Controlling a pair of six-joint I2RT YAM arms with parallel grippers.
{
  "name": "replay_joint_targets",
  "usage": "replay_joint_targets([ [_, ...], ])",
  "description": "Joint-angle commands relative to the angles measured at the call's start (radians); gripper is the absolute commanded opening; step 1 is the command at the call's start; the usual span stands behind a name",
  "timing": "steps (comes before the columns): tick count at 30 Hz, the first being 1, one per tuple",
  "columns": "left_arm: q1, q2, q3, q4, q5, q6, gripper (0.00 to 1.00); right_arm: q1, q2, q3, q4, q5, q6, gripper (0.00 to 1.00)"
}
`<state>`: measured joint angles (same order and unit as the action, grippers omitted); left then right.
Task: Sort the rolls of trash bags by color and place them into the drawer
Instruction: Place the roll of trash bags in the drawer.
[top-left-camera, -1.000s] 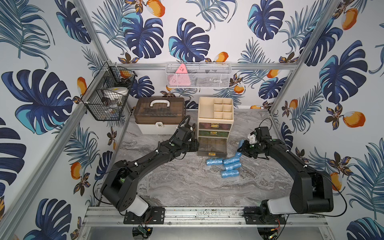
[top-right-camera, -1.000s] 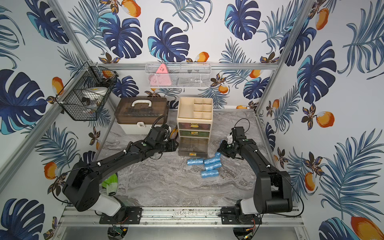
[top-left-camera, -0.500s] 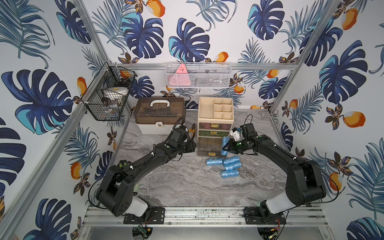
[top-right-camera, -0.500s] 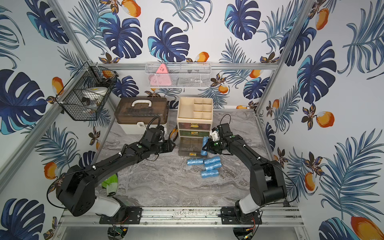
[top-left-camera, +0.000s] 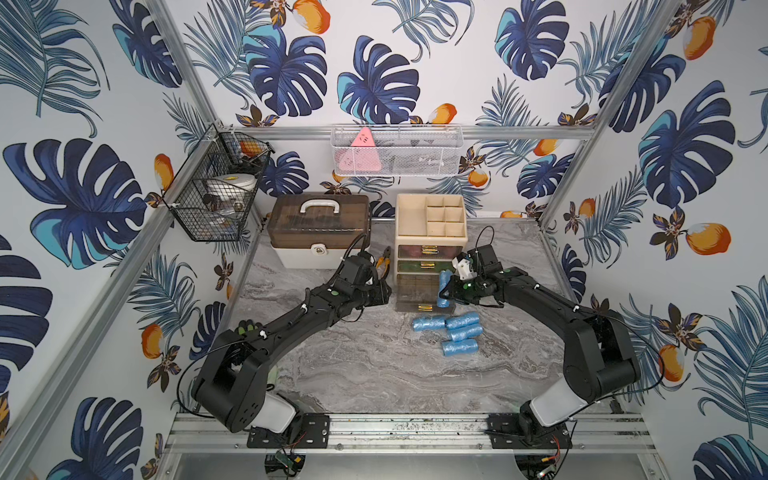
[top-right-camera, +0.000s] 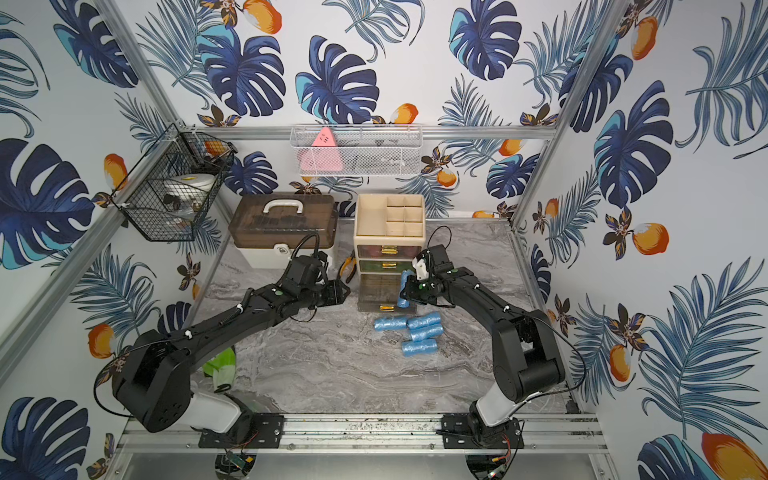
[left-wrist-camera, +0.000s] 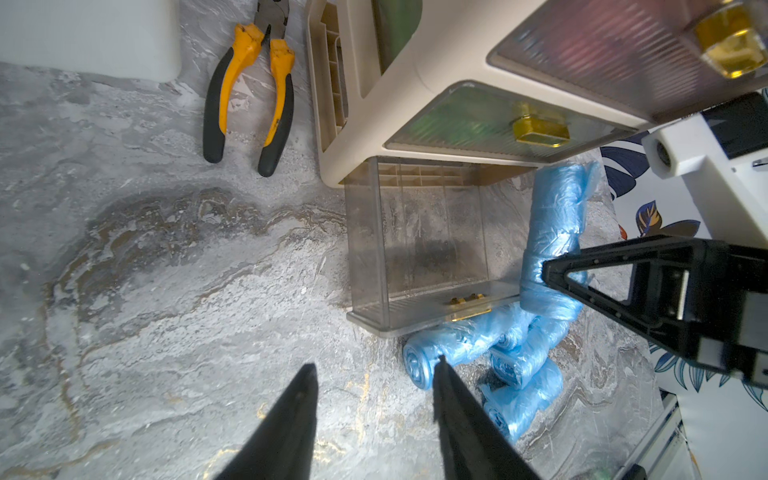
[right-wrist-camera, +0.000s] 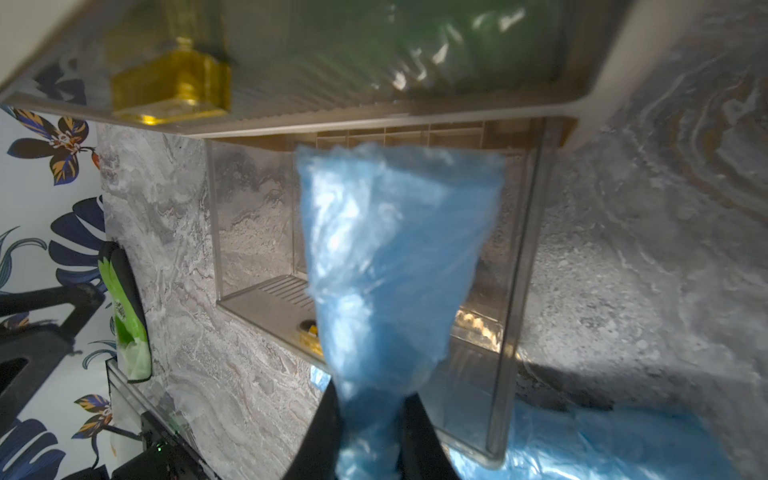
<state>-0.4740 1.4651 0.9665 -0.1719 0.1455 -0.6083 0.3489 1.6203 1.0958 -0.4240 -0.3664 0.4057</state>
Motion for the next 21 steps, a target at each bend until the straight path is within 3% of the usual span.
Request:
replay_joint_targets([
  [1,0.004,0.002,-0.006,0.025,0.009,0.001,0.49,0.011,0.0,0.013,0.05,0.045,0.026,0.19],
  [7,0.005,0.006,-0.016,0.036,0.021,-0.006,0.49,0.016,-0.031,-0.024,0.095,0.056,0.114,0.19],
  [21,0.006,-0.01,-0.029,0.046,0.033,-0.009,0.49,0.033,-0.042,-0.113,0.282,-0.022,0.564,0.3],
])
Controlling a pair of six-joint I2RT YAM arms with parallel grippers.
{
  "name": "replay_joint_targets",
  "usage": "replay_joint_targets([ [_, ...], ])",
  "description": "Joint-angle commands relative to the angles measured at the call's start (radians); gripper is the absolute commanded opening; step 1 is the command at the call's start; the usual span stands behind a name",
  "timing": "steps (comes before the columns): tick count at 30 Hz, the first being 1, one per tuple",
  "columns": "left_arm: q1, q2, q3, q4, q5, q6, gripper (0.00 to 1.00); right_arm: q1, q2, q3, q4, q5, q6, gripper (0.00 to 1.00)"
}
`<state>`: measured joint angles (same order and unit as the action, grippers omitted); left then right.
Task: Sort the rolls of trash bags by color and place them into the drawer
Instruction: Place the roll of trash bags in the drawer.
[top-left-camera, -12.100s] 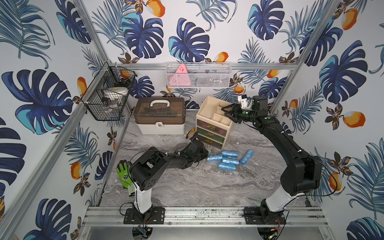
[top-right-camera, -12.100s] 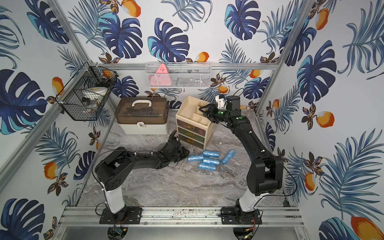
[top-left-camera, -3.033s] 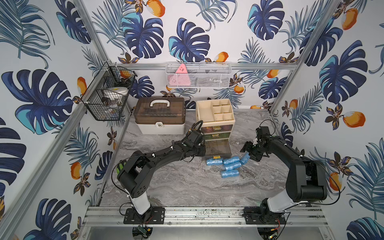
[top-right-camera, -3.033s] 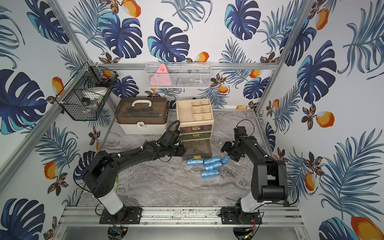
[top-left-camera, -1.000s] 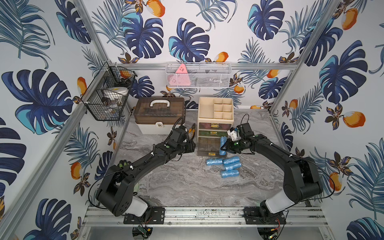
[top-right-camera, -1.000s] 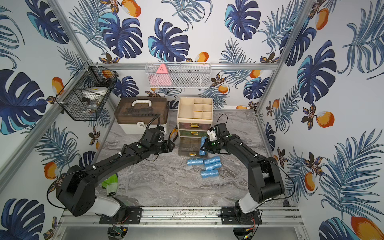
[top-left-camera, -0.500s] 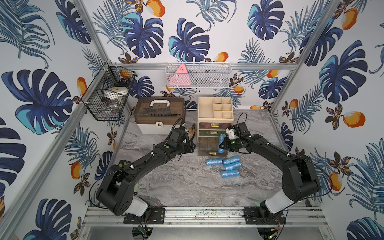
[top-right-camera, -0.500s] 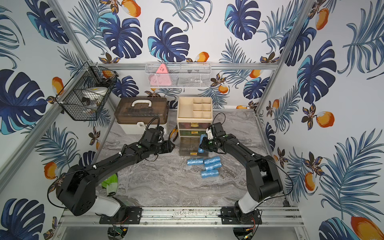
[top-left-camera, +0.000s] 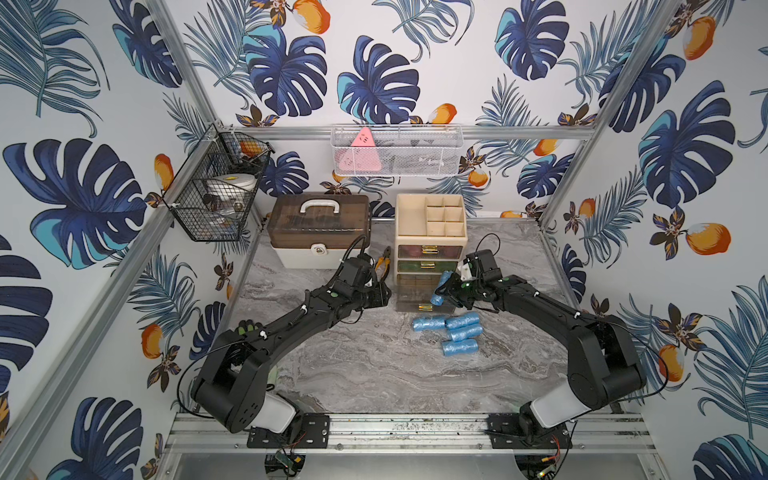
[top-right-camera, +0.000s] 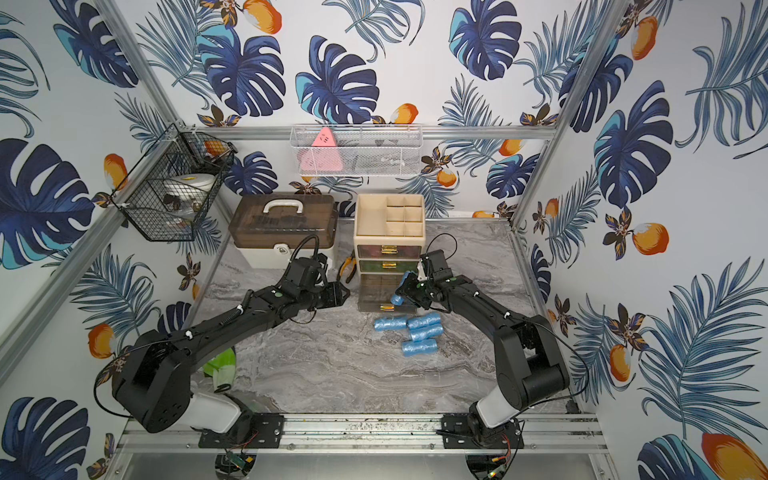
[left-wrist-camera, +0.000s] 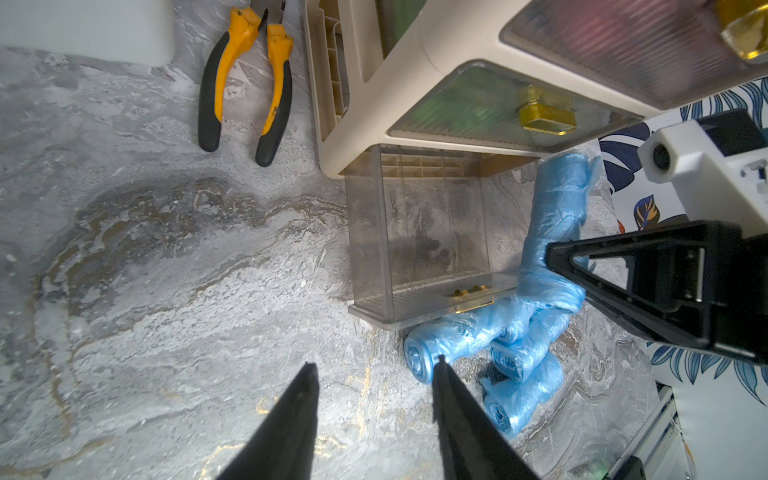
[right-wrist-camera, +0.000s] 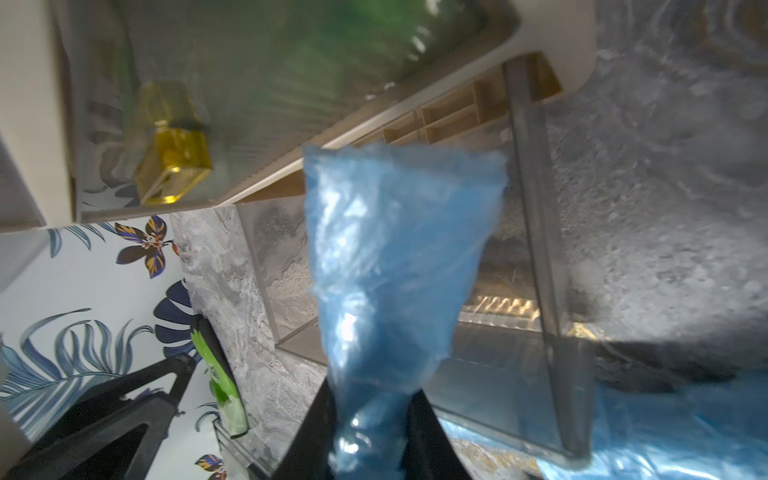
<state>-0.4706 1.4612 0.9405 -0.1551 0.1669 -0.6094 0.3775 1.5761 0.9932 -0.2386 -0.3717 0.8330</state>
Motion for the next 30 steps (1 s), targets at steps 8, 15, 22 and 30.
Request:
replay_joint_targets([
  [8,0.004,-0.022,-0.018,0.04,0.02,-0.013,0.49,0.011,0.082,-0.001,0.191,-0.034,0.266,0.5],
  [15,0.006,-0.033,-0.029,0.044,0.025,-0.015,0.49,0.017,0.068,-0.012,0.205,-0.035,0.258,0.55],
  [22,0.006,-0.035,-0.025,0.044,0.034,-0.015,0.49,0.017,-0.066,-0.018,0.035,0.02,0.112,0.58],
  [30,0.007,-0.063,-0.028,0.042,0.016,-0.007,0.49,0.011,-0.259,-0.06,-0.182,0.093,0.004,0.59],
])
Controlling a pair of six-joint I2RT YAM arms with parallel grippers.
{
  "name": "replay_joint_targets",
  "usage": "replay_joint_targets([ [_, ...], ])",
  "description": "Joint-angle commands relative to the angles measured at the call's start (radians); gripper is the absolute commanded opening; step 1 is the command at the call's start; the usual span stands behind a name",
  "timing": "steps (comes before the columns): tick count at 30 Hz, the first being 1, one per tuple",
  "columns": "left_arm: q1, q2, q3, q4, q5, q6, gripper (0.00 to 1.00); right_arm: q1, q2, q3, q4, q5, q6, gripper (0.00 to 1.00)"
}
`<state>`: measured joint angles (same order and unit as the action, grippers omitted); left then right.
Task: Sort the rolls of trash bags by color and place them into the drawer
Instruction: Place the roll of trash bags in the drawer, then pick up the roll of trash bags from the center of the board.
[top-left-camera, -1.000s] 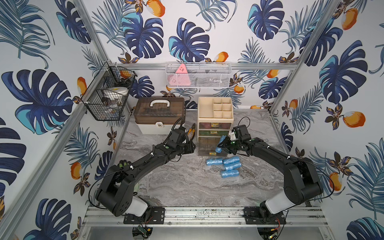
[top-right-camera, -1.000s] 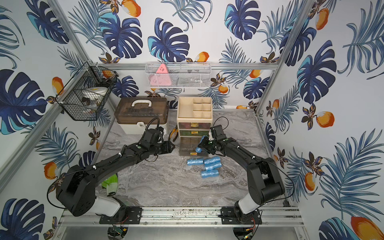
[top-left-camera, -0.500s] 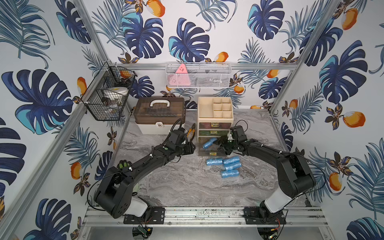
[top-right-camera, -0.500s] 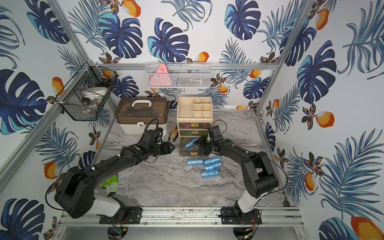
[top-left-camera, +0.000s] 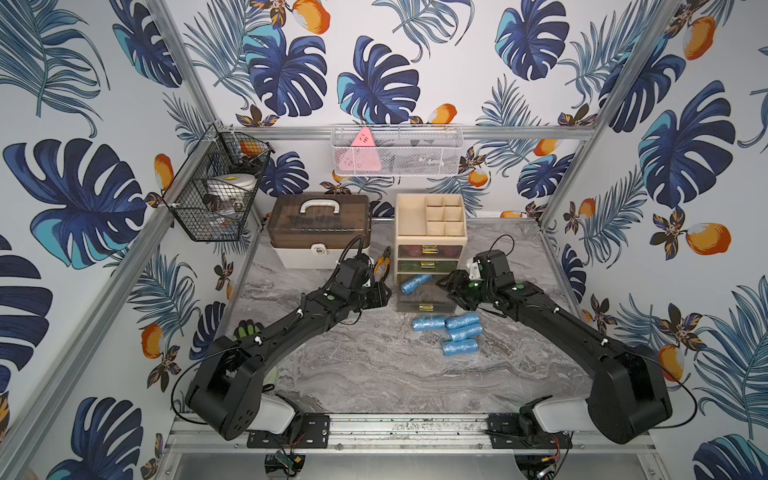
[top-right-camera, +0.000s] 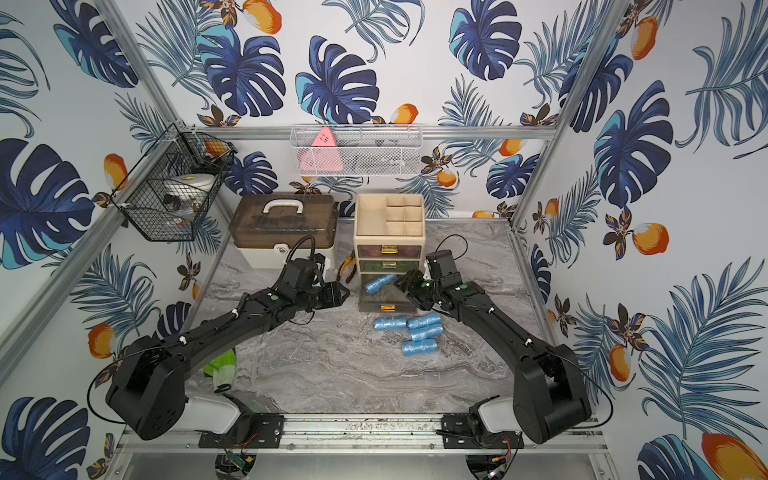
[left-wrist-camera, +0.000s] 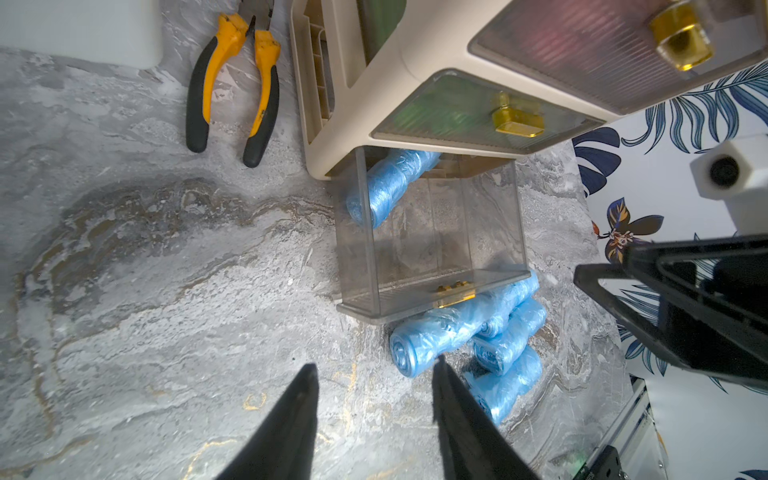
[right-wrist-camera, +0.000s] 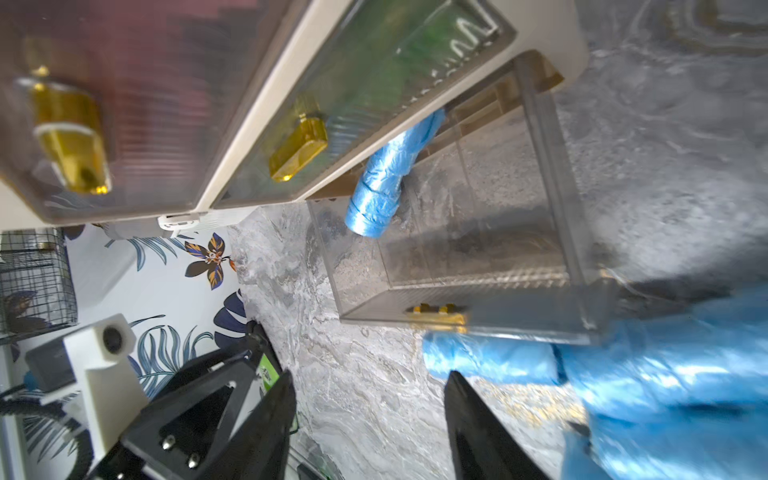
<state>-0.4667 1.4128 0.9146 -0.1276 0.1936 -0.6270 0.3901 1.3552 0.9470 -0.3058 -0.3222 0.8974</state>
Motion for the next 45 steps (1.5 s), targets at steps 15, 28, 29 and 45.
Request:
replay_joint_targets([
  [15,0.002,-0.013,-0.045,0.067,0.008,-0.005,0.5,0.004,-0.34,-0.366,-0.213,-0.019,0.079,0.63],
  [28,0.002,-0.02,-0.063,0.066,0.012,0.0,0.5,0.003,-0.268,-0.468,-0.077,0.012,0.14,0.58],
  [29,0.002,-0.021,-0.063,0.065,0.013,-0.001,0.5,0.004,-0.251,-0.468,-0.066,0.016,0.143,0.58],
  [45,0.005,-0.019,-0.062,0.047,0.004,0.006,0.5,0.003,-0.069,-0.433,0.045,0.115,0.107,0.51],
])
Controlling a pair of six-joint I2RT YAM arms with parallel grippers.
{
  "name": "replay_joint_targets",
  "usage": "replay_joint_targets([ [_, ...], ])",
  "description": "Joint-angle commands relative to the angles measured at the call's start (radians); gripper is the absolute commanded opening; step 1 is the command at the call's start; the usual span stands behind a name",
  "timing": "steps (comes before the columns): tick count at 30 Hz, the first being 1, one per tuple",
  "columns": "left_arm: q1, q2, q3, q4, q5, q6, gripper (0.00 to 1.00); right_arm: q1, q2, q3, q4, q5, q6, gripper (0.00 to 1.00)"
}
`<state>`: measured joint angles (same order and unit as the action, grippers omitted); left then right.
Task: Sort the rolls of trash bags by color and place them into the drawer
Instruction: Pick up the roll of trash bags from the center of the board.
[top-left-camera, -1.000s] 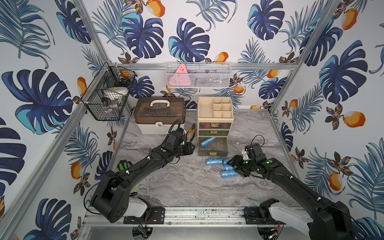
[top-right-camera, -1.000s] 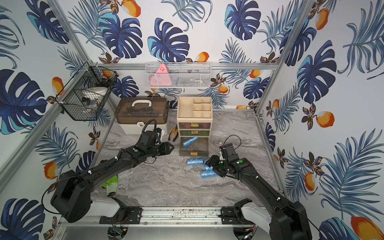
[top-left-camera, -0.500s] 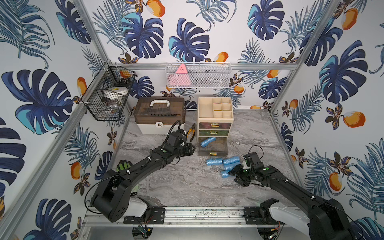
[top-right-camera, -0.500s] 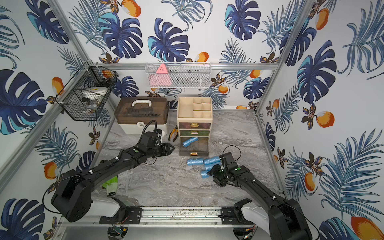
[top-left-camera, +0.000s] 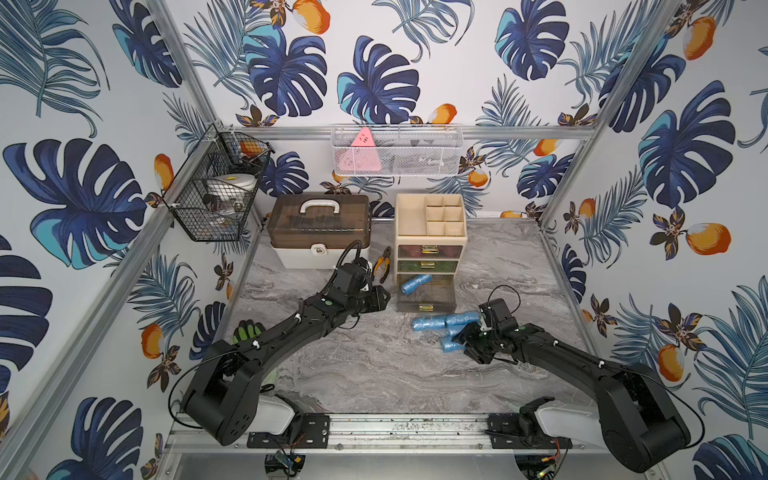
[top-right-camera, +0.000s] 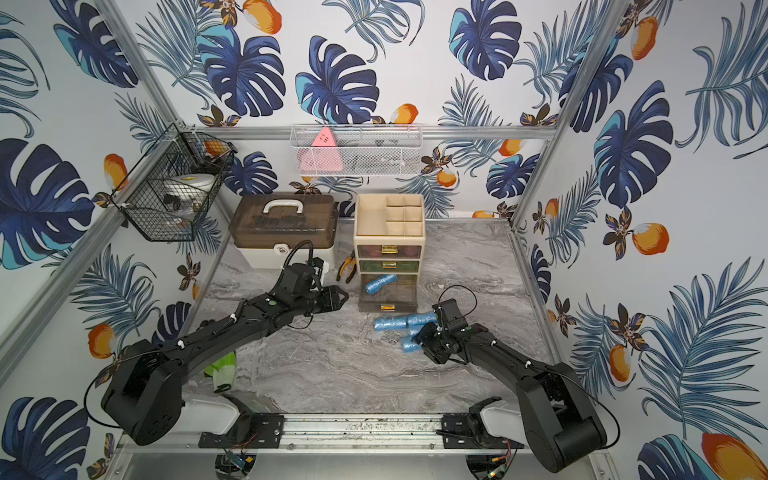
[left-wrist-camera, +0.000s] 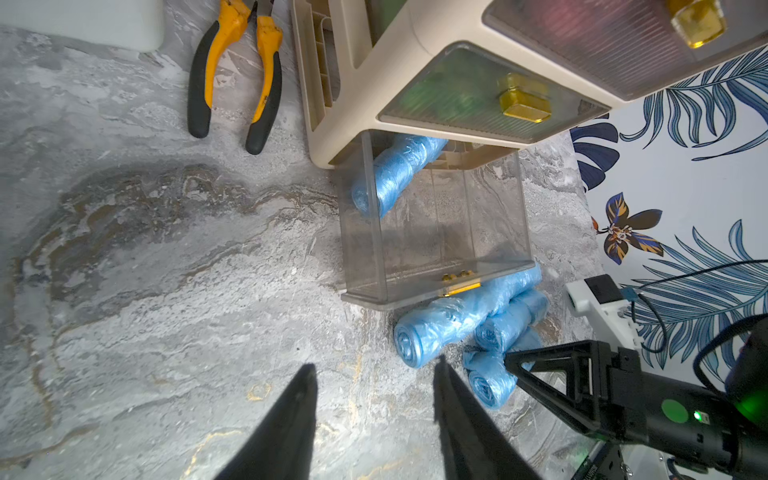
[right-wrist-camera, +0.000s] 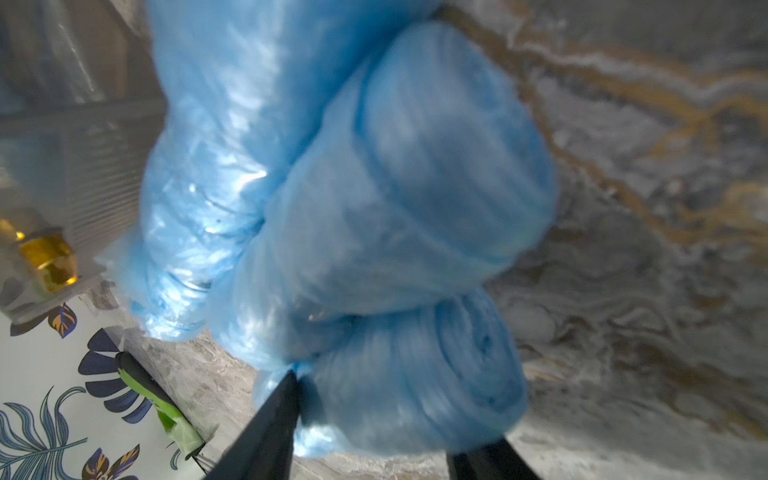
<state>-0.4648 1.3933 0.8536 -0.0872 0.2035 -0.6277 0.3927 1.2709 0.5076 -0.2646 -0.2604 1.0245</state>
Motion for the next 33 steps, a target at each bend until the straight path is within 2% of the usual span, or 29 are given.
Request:
replay_joint_targets([
  [1,0.002,0.001,-0.001,0.006,-0.004,0.008,0.5,0.001,0.023,0.006,0.012,0.053,-0.021,0.47],
  [4,0.002,0.003,0.001,0.004,-0.006,0.008,0.5,0.002,0.029,0.003,0.032,0.052,-0.024,0.36],
  [8,0.002,0.0,-0.001,0.003,-0.009,0.01,0.5,0.001,-0.015,-0.006,0.014,0.044,-0.024,0.28],
  [14,0.002,-0.003,-0.004,0.01,-0.005,0.005,0.5,0.001,-0.16,0.007,-0.071,0.022,-0.027,0.27],
  [18,0.002,-0.002,-0.005,0.017,0.0,-0.003,0.5,0.002,-0.186,0.06,-0.081,-0.015,-0.032,0.25],
  [23,0.002,-0.005,-0.01,0.018,0.006,-0.008,0.5,0.001,-0.095,0.157,0.003,-0.068,-0.017,0.25],
  [33,0.003,-0.023,-0.018,-0.001,-0.005,0.0,0.5,0.003,0.191,0.388,0.15,-0.11,0.016,0.29],
])
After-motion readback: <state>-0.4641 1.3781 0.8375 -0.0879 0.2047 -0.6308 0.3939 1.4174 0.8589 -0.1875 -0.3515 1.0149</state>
